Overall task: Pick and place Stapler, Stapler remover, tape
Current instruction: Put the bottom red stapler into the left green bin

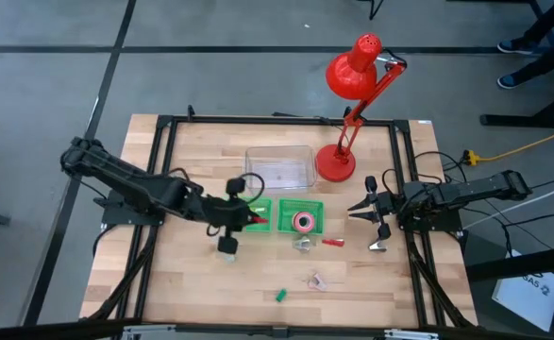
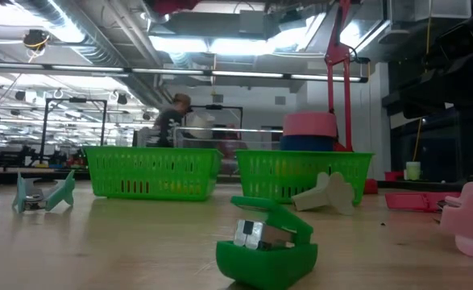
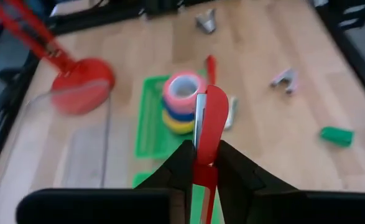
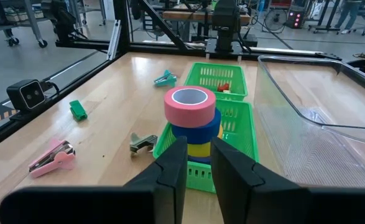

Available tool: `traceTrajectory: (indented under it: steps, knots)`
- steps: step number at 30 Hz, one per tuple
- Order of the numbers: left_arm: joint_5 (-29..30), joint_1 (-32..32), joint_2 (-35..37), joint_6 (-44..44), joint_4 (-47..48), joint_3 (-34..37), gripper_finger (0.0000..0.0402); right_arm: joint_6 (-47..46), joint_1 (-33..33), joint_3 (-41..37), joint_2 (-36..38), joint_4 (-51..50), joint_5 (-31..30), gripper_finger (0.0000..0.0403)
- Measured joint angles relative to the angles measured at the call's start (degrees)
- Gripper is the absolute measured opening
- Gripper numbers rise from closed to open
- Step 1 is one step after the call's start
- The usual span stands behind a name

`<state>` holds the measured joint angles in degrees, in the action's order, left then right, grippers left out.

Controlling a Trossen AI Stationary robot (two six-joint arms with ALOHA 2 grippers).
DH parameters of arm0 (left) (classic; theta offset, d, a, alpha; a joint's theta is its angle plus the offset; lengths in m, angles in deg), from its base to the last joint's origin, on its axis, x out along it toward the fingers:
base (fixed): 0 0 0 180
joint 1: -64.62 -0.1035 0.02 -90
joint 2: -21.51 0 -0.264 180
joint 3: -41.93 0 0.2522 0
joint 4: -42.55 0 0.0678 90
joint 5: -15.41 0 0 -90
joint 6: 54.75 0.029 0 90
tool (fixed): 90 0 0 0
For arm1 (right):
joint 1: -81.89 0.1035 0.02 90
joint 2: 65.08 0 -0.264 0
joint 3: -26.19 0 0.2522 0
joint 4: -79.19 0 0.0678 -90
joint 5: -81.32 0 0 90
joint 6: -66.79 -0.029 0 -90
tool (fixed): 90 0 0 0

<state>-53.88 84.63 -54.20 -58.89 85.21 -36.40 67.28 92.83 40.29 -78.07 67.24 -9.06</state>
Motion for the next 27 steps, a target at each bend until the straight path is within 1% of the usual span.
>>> traceTrajectory:
  steps: [6,11,14,16,19,20,23,27]
  knots:
    - [1.2,-2.1,0.2,-3.4,6.1,0.0,0.0045,0.0,0.0,0.0,0.0,0.0,0.0,0.0072]
    - [-1.2,-4.4,-1.8,-6.4,5.5,1.2,0.0042,0.0,0.0,0.0,0.0,0.0,0.0,0.0072]
    - [-2.3,-6.4,-3.6,-8.2,5.1,3.8,0.0045,0.0,0.0,0.0,0.0,0.0,0.0,0.0072]
    - [-3.9,-8.0,-4.6,-9.6,2.5,6.3,0.0045,0.0,0.0,0.0,0.0,0.0,0.0,0.0072]
    - [-8.8,-10.1,-6.1,-11.5,-4.1,10.9,0.0041,0.0,0.0,0.0,0.0,0.0,0.0,0.0072]
    - [-9.6,-10.6,-6.8,-12.1,-6.7,12.3,0.0041,0.0,0.0,0.0,0.0,0.0,0.0,0.0072]
    - [-10.0,-11.4,-8.9,-13.1,-11.7,15.4,0.0042,0.0,0.0,0.0,0.0,0.0,0.0,0.0072]
    - [-11.2,-11.9,-12.9,-11.6,-16.0,16.7,0.0046,0.0,0.0,0.0,0.0,0.0,0.0,0.0072]
